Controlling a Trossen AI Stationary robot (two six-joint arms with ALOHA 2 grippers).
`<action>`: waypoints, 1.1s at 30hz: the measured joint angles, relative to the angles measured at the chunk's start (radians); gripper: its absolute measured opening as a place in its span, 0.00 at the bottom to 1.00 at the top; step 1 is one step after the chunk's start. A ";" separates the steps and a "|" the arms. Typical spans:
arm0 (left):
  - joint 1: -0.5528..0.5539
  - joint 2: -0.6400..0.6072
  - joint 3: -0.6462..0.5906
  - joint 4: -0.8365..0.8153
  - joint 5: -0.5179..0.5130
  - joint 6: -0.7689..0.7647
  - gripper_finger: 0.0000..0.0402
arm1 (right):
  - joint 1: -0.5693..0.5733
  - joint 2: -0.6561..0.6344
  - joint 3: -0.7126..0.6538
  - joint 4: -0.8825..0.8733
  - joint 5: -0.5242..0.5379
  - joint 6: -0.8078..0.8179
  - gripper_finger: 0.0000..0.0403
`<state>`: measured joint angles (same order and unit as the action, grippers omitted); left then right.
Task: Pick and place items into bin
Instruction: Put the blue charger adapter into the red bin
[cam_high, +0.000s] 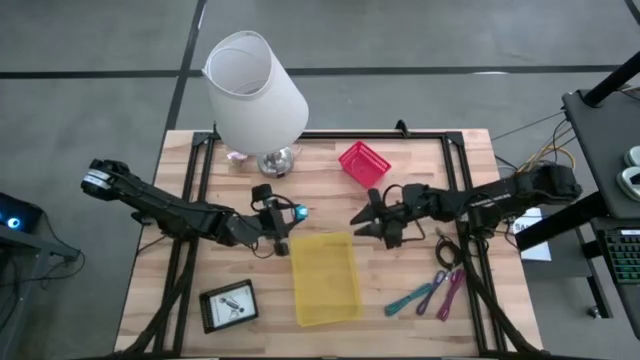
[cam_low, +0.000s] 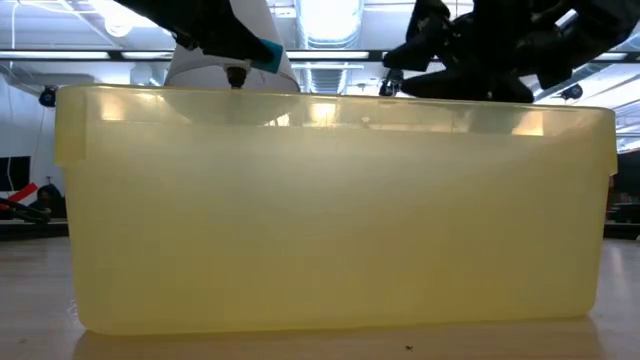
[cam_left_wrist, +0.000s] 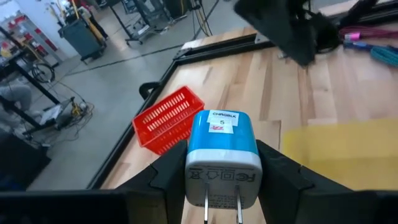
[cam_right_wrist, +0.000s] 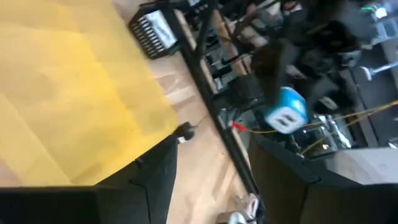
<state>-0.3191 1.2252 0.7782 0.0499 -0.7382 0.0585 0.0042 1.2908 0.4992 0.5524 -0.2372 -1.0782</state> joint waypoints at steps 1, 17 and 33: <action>0.000 0.000 0.000 -0.002 0.000 -0.010 0.33 | 0.012 0.026 0.001 0.032 0.016 -0.009 0.46; 0.004 0.001 -0.001 -0.001 0.012 -0.053 0.33 | 0.097 0.471 0.113 0.704 0.320 -0.155 0.42; 0.004 0.001 -0.001 0.001 0.056 -0.054 0.33 | 0.102 0.597 0.247 0.717 0.458 -0.368 0.42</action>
<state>-0.3153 1.2263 0.7773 0.0509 -0.6827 0.0044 0.1065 1.8873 0.7465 1.2689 0.2204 -1.4458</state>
